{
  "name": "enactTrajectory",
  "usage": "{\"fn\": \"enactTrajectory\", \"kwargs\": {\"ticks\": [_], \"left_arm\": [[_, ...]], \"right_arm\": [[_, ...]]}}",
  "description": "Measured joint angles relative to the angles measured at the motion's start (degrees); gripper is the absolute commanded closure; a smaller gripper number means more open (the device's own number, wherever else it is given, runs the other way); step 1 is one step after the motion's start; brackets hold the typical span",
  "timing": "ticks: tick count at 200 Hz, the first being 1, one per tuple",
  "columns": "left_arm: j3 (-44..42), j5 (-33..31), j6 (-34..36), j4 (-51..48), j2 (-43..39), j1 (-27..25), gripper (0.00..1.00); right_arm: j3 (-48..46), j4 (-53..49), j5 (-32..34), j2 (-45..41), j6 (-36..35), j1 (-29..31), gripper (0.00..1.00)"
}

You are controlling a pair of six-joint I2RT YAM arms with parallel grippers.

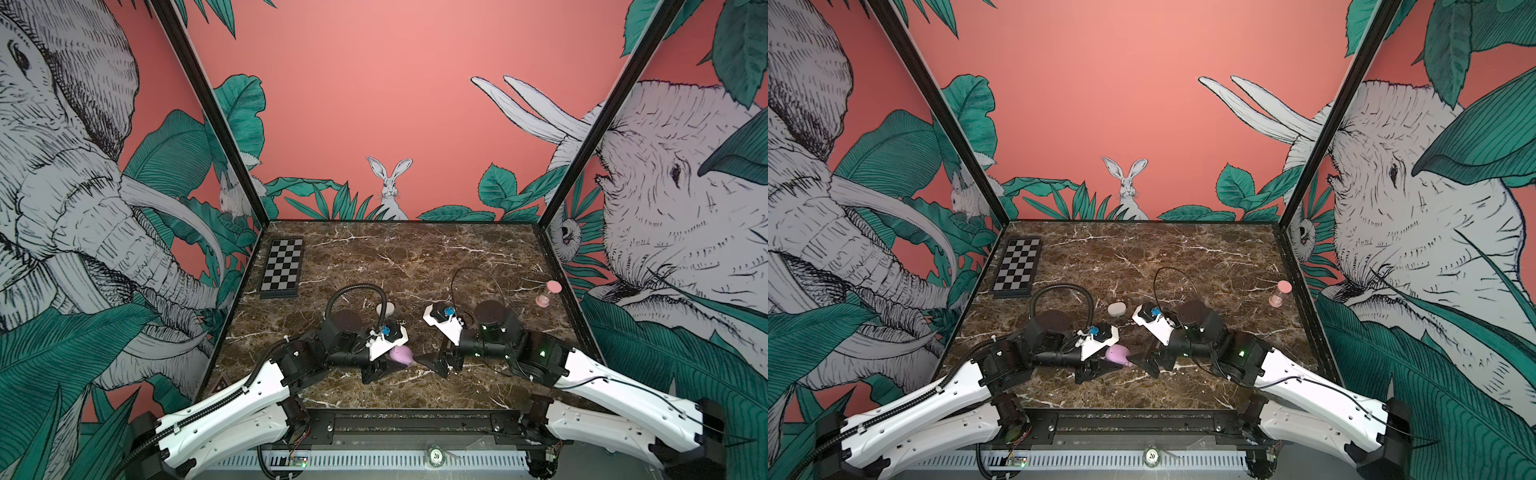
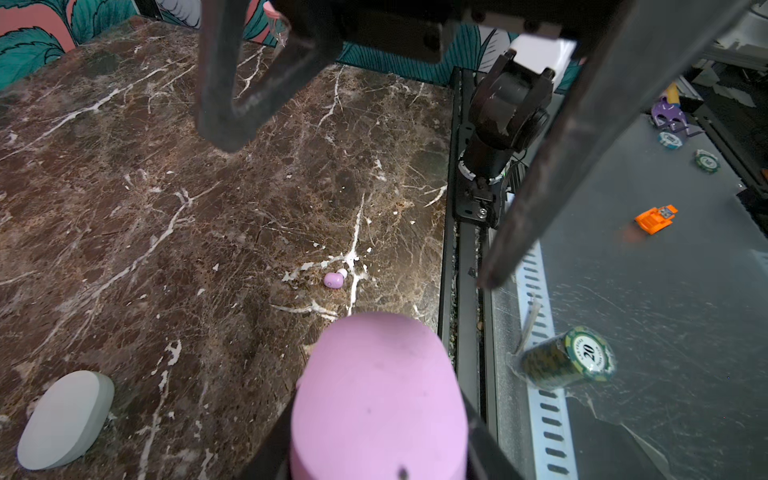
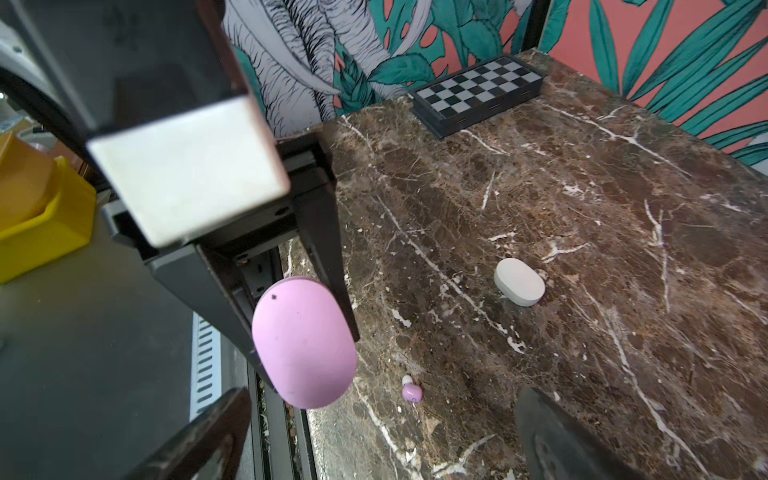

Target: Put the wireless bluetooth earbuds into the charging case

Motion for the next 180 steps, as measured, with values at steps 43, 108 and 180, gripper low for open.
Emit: {"fn": "enactTrajectory", "kwargs": {"ticks": [43,108,180], "left_arm": [[0.0,1.3,-0.2,0.0,0.0,0.1,1.00],[0.0,2.0,-0.2,0.0,-0.1,0.1,1.00],[0.0,2.8,-0.1,0.0,0.0,0.3,1.00]], "right_arm": [[0.0,0.9,2.2,1.5,-2.4,2.4,0.02],[0.0,1.0,4.3,2.6,-5.0,4.5,0.02],[0.0,1.0,7.6,3.5,-5.3,4.9,0.02]]}}
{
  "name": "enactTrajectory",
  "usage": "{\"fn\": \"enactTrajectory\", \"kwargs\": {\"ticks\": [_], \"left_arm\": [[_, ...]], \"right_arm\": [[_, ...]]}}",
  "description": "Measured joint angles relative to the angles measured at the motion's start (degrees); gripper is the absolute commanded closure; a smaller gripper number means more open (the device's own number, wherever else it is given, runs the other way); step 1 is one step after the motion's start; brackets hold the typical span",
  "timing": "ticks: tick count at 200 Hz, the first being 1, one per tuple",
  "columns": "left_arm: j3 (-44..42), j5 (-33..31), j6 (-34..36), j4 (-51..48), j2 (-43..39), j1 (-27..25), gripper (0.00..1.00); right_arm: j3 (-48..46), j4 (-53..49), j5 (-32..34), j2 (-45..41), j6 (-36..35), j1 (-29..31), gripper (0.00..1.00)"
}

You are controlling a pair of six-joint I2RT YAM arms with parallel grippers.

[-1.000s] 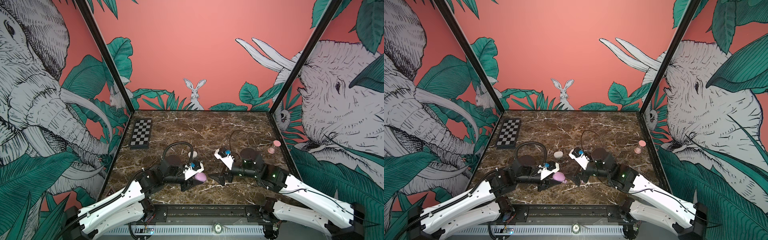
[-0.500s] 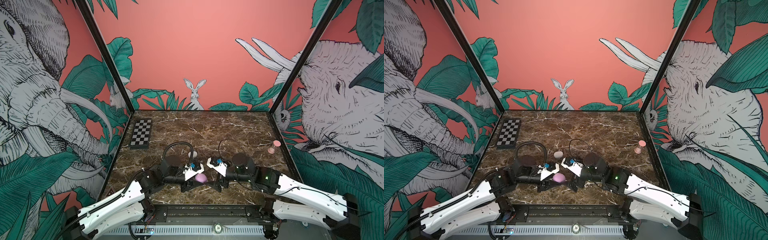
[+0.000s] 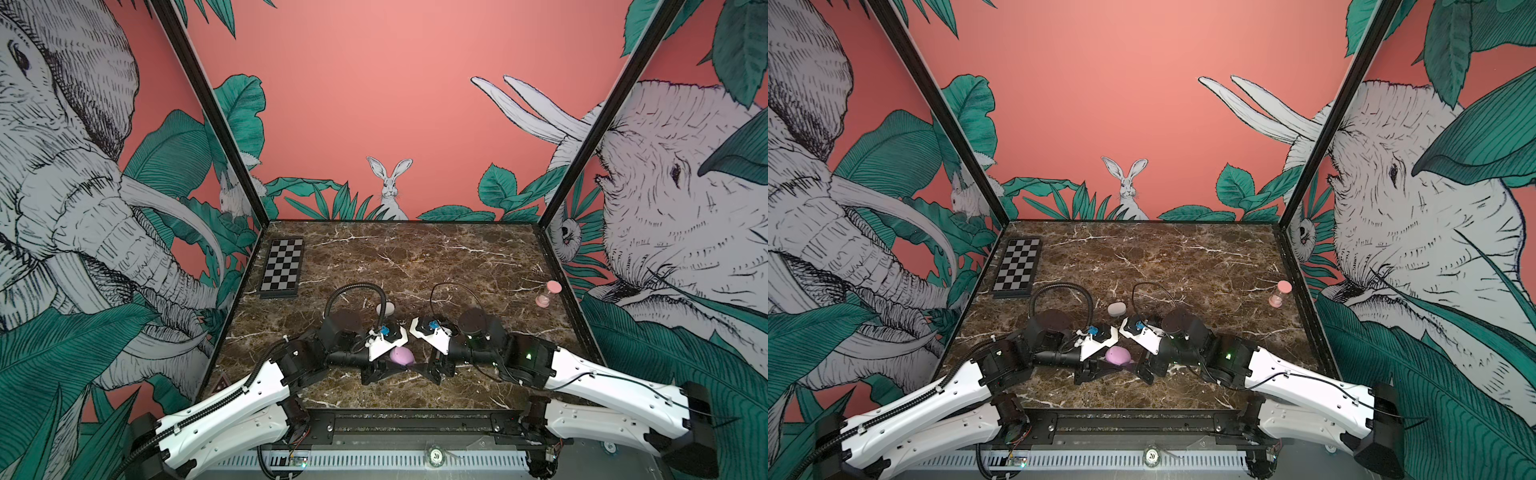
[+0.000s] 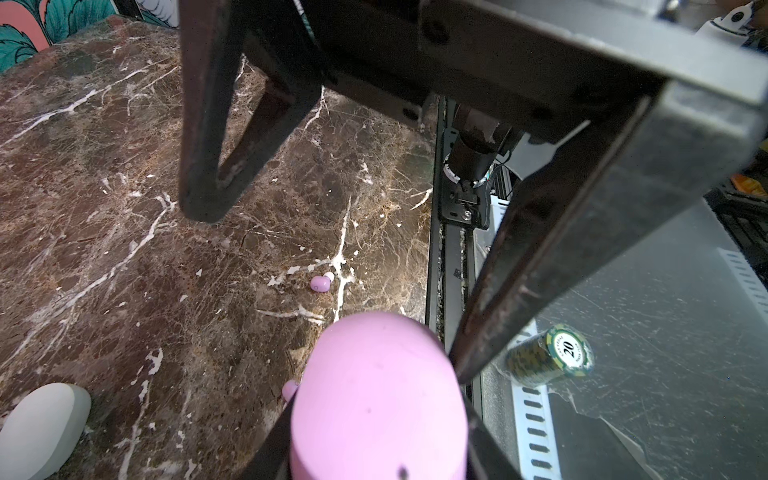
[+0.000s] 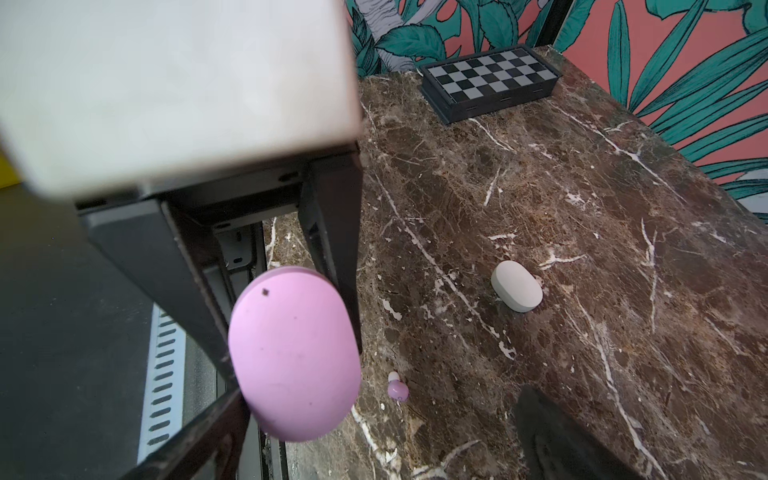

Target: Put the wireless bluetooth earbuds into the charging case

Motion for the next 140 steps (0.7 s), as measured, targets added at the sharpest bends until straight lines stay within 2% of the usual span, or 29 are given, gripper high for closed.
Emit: {"fn": "enactTrajectory", "kwargs": {"ticks": [140], "left_arm": [[0.0,-0.1,0.0,0.0,0.3,0.4,1.00]], "right_arm": [[0.0,0.0,3.9,-0.8,0.2,0.6,0.02]]}}
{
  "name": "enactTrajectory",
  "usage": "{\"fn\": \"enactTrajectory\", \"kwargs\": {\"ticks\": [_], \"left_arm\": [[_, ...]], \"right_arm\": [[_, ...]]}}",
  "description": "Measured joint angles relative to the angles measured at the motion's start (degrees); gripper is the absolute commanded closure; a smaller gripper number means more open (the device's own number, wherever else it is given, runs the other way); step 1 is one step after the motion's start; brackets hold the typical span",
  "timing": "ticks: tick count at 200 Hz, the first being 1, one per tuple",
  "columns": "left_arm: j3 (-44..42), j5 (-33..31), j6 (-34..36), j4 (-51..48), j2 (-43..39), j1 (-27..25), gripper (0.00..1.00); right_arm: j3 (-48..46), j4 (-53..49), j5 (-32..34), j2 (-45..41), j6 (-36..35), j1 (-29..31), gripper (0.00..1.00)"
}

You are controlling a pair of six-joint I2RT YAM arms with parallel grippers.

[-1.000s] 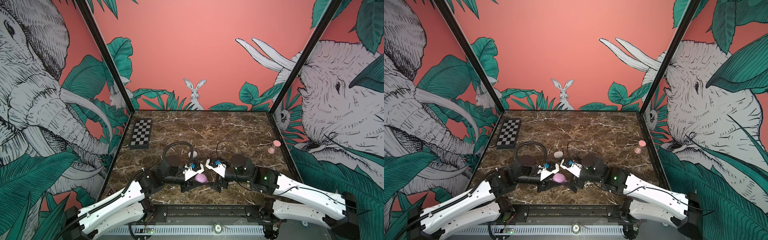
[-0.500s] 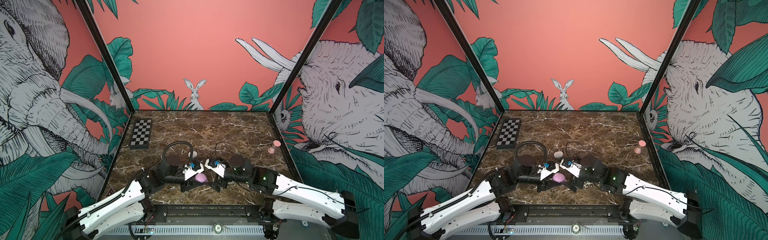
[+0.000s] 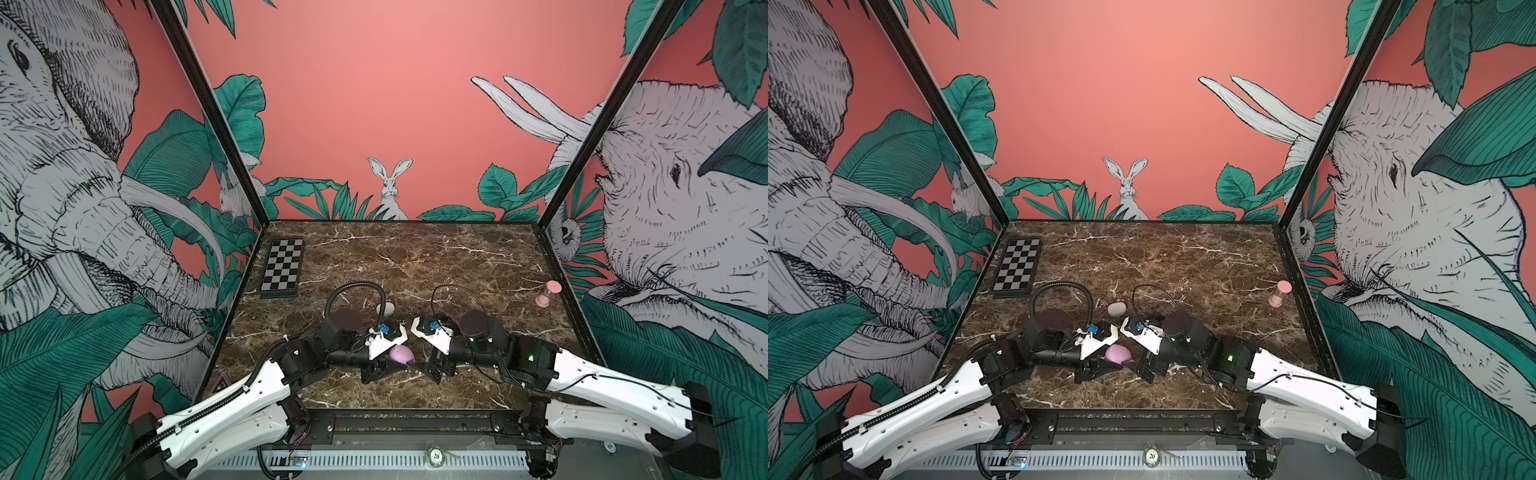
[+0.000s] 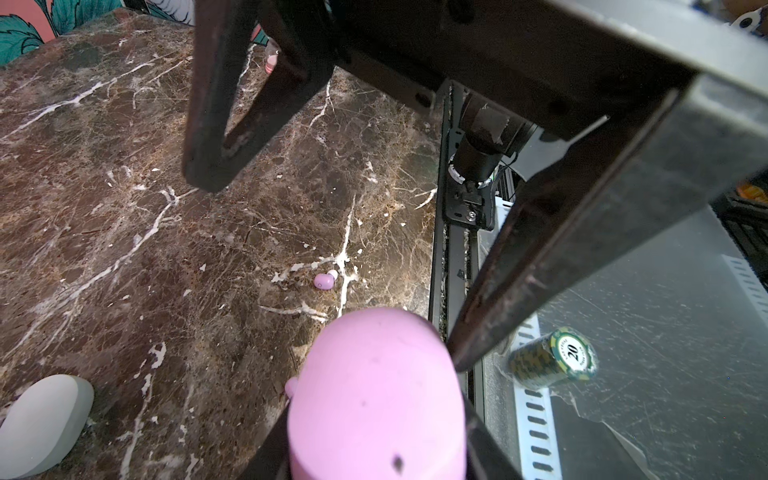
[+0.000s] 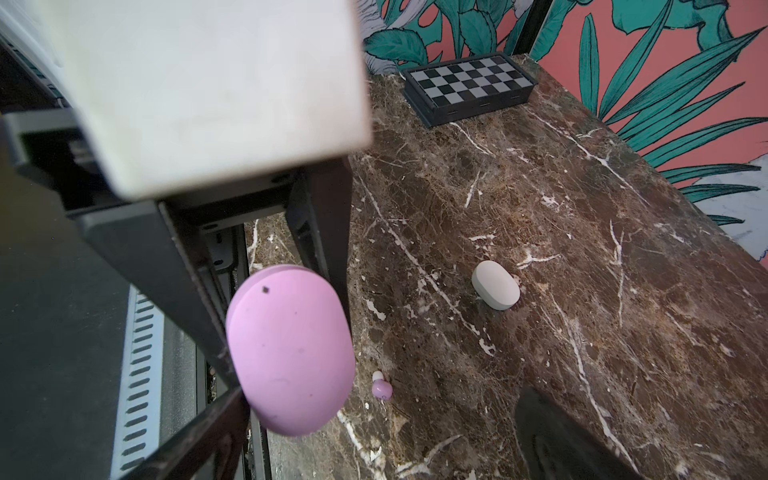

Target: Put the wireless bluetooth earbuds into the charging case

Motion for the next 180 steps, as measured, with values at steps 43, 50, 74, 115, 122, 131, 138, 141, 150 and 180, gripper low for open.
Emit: {"fn": "enactTrajectory", "kwargs": {"ticks": [43,50,74,115,122,131,138,141,150,180], "left_arm": [[0.0,-0.5,0.0,0.0,0.0,0.1,1.00],[0.0,-0.6,0.0,0.0,0.0,0.1,1.00],[0.0,-0.7,0.0,0.0,0.0,0.2,1.00],[0.0,-0.8,0.0,-0.1,0.0,0.3,1.00],[0.0,-0.8,0.0,-0.1,0.0,0.3,1.00],[0.0,-0.8,0.0,-0.1,0.0,0.3,1.00],[0.0,-0.9,0.0,-0.2,0.0,0.3,1.00],[0.0,-0.9,0.0,-0.2,0.0,0.3,1.00],[0.0,-0.9,0.0,-0.2,0.0,0.3,1.00],[0.0,-0.9,0.0,-0.3,0.0,0.3,1.00]], "right_arm": [[0.0,0.0,0.9,0.0,0.2,0.0,0.02],[0.0,0.0,1.1,0.0,0.2,0.0,0.02],[0.0,0.0,1.6,-0.2,0.3,0.0,0.02],[0.0,-0.1,2.9,-1.0,0.4,0.0,0.02],[0.0,-0.1,3.0,-1.0,0.4,0.0,0.02],[0.0,-0.2,3.0,-1.0,0.5,0.0,0.02],[0.0,-0.2,3.1,-1.0,0.5,0.0,0.02],[0.0,-0.2,3.1,-1.1,0.5,0.0,0.02],[0.1,-0.3,3.2,-1.1,0.5,0.0,0.02],[1.0,-1.0,4.2,-1.1,0.4,0.0,0.02]]}}
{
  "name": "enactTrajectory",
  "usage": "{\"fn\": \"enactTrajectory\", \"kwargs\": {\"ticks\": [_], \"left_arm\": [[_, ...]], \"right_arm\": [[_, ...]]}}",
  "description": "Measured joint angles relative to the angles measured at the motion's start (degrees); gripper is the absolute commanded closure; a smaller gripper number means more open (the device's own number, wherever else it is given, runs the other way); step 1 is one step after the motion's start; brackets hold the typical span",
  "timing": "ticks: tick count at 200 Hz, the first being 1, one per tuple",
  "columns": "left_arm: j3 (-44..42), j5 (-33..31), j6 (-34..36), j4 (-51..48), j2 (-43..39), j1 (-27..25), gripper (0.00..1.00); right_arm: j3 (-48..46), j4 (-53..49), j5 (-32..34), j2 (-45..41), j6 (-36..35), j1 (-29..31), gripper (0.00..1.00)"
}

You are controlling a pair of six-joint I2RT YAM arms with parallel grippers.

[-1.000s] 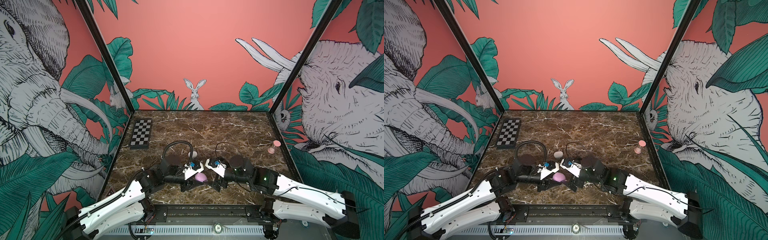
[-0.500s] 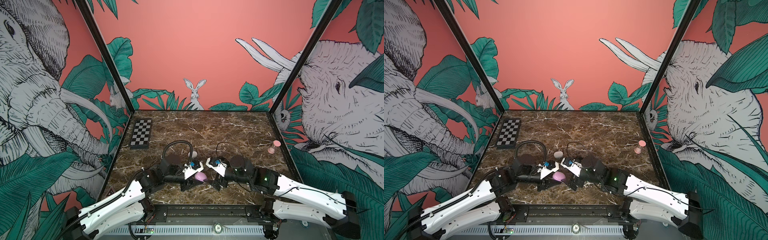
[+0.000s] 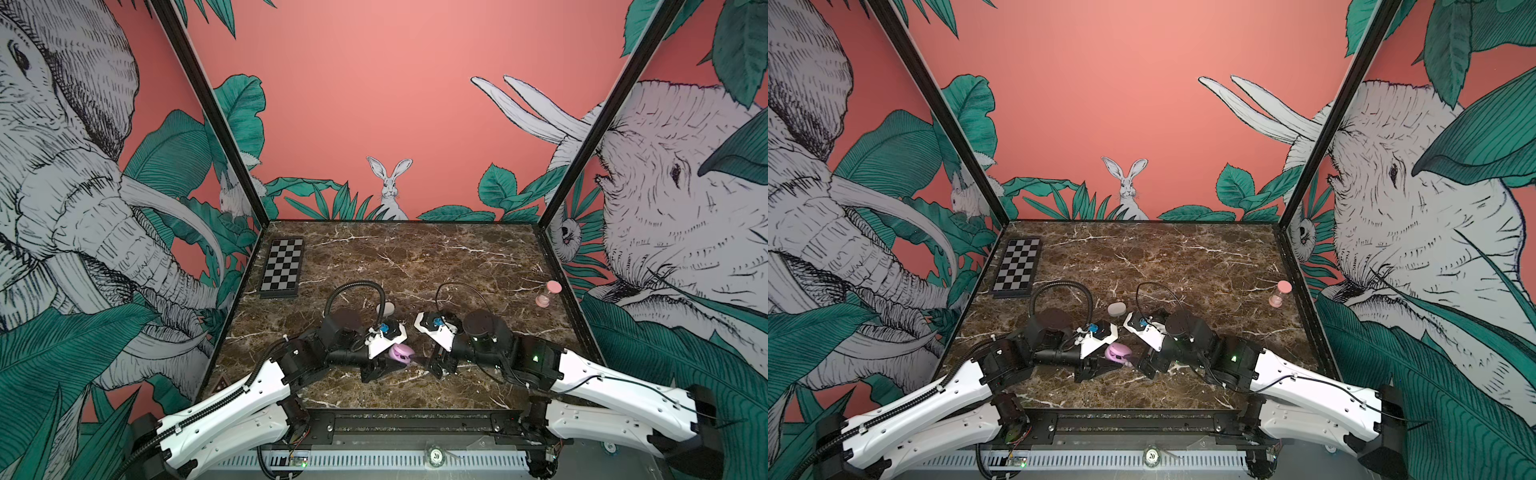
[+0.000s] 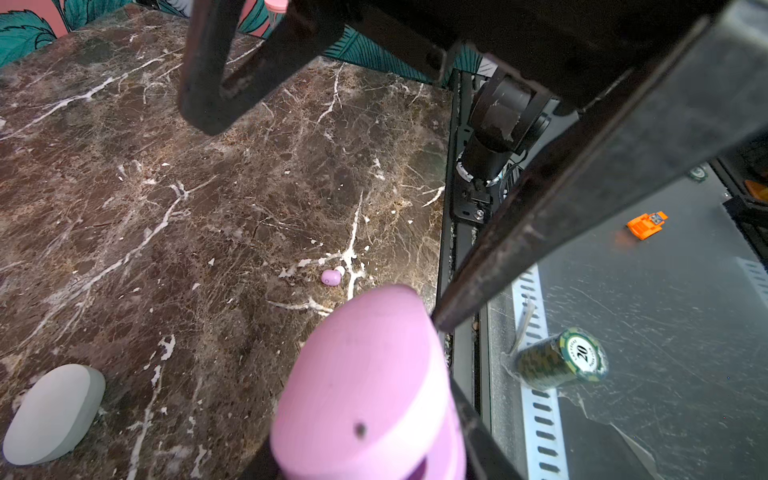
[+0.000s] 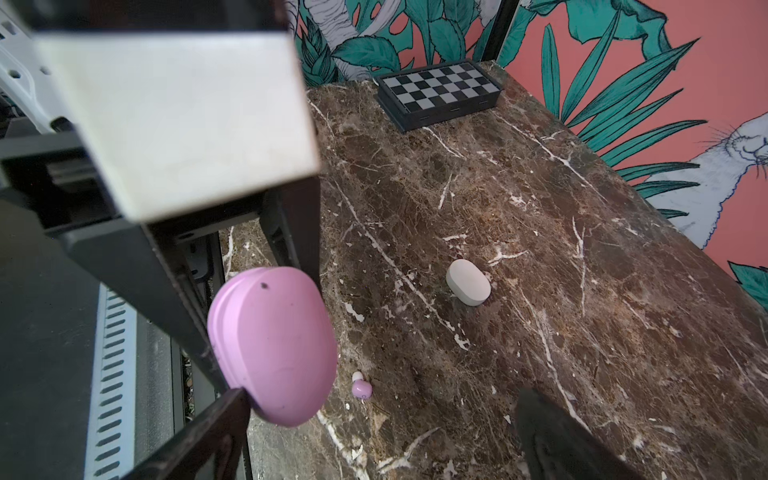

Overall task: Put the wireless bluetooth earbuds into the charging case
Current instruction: 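Pull the pink case lid open with the left gripper while the right holds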

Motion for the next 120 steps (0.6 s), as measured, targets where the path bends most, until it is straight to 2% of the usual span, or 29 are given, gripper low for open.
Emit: {"fn": "enactTrajectory", "kwargs": {"ticks": [120], "left_arm": [[-0.2,1.6,0.3,0.0,0.0,-0.2,1.00]], "right_arm": [[0.8,-1.2,3.1,0.0,0.0,-0.1,0.02]]}}
